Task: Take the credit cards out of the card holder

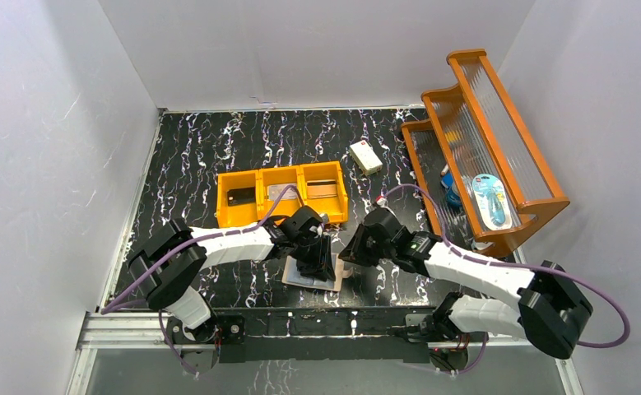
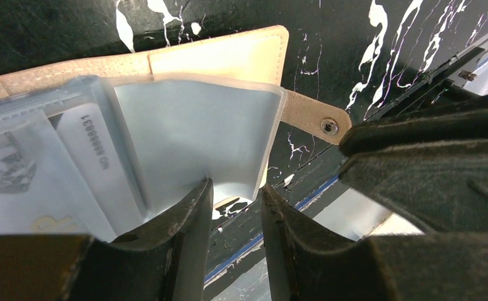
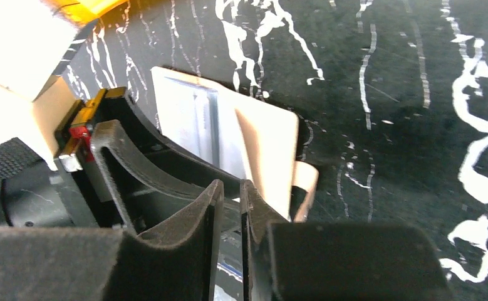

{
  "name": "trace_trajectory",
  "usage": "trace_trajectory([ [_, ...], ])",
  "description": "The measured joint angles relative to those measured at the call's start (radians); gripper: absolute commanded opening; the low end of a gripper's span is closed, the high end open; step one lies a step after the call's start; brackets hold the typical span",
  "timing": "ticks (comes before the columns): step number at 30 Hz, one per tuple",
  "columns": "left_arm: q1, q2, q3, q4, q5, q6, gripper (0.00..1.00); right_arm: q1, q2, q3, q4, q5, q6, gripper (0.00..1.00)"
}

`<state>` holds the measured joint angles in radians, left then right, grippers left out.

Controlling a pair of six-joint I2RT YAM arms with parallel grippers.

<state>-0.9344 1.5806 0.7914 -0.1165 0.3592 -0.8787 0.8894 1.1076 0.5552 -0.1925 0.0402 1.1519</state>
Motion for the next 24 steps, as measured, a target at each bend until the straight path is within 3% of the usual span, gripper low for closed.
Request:
trace_trajectory([
  [11, -0.005, 0.0, -0.002, -0.013, -0.003, 0.004, 0.33, -0.006, 0.186, 0.065, 0.118, -0.11, -0.032, 0.24],
  [18, -0.007, -0.102, -0.014, -0.071, -0.066, 0.005, 0.41, -0.013, 0.312, 0.043, 0.169, -0.169, -0.034, 0.24],
  [24, -0.008, -0.27, 0.021, -0.249, -0.239, 0.015, 0.59, -0.013, 0.317, 0.011, 0.195, -0.192, -0.041, 0.26],
])
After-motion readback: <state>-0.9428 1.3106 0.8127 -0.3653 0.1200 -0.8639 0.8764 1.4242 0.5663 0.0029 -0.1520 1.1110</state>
